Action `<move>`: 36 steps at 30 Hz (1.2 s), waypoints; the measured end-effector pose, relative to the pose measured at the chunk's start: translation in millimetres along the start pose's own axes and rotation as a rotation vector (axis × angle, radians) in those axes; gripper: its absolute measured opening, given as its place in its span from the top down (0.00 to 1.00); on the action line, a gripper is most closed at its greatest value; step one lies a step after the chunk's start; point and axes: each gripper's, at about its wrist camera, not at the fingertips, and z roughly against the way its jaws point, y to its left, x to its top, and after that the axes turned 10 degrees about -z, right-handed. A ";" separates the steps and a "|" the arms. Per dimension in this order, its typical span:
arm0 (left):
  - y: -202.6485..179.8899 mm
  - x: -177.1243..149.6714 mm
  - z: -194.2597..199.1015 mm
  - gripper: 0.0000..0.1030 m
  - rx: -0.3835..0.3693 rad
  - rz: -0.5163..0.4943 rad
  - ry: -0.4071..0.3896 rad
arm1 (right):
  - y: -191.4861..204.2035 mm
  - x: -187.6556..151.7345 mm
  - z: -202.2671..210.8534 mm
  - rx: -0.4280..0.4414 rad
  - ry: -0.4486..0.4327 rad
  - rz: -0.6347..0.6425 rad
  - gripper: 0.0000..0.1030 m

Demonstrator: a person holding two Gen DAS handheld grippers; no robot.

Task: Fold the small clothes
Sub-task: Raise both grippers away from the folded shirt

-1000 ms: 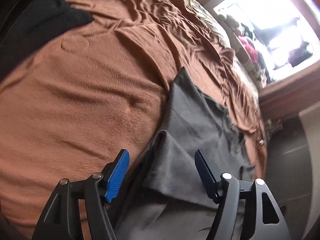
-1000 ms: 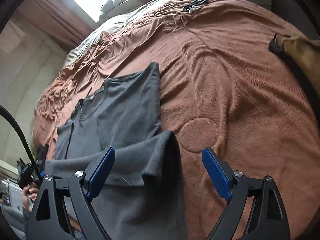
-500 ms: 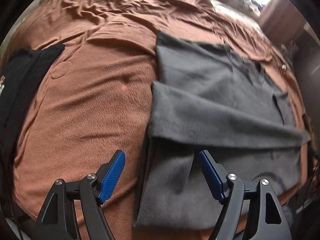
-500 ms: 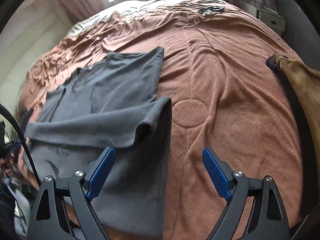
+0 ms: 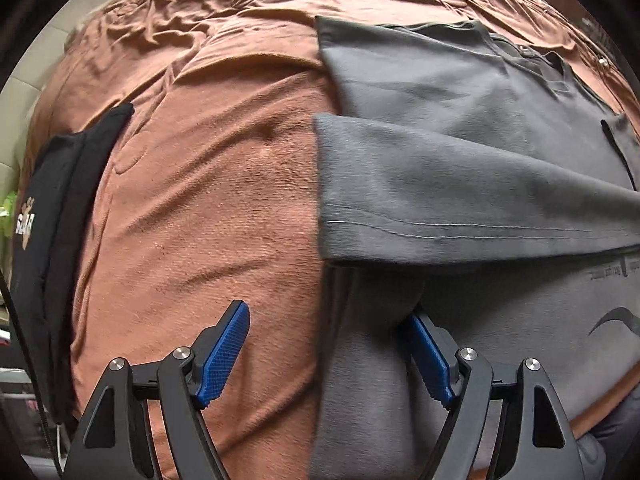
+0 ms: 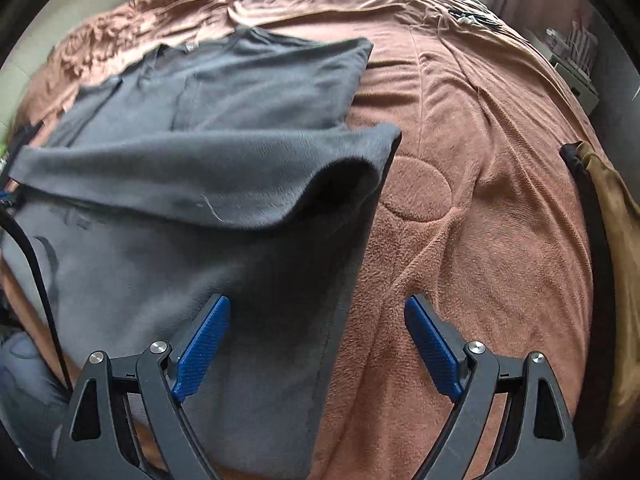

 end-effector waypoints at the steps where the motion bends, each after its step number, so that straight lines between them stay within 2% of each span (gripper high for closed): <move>1: 2.6 -0.3 -0.1 0.22 0.000 0.002 -0.001 | 0.9 0.7 -2.1 -0.005 0.004 0.000 0.14; 7: 17.5 -2.6 3.6 0.22 0.001 0.027 -0.017 | -1.9 5.3 -13.0 -0.002 0.005 -0.022 0.14; 11: 7.0 0.3 1.9 0.22 0.025 -0.014 -0.019 | 1.1 11.6 -19.7 -0.012 -0.003 -0.013 0.14; 17: -6.5 13.8 -2.9 0.22 0.033 -0.040 -0.028 | 2.0 23.8 -24.6 -0.034 -0.014 -0.005 0.14; 28: -6.2 45.5 -12.8 0.21 0.049 -0.015 -0.054 | 8.4 53.2 -38.8 -0.078 -0.050 0.012 0.14; 36: 1.2 65.5 -8.1 0.20 0.063 0.010 -0.095 | 12.9 72.8 -32.2 -0.126 -0.127 0.020 0.14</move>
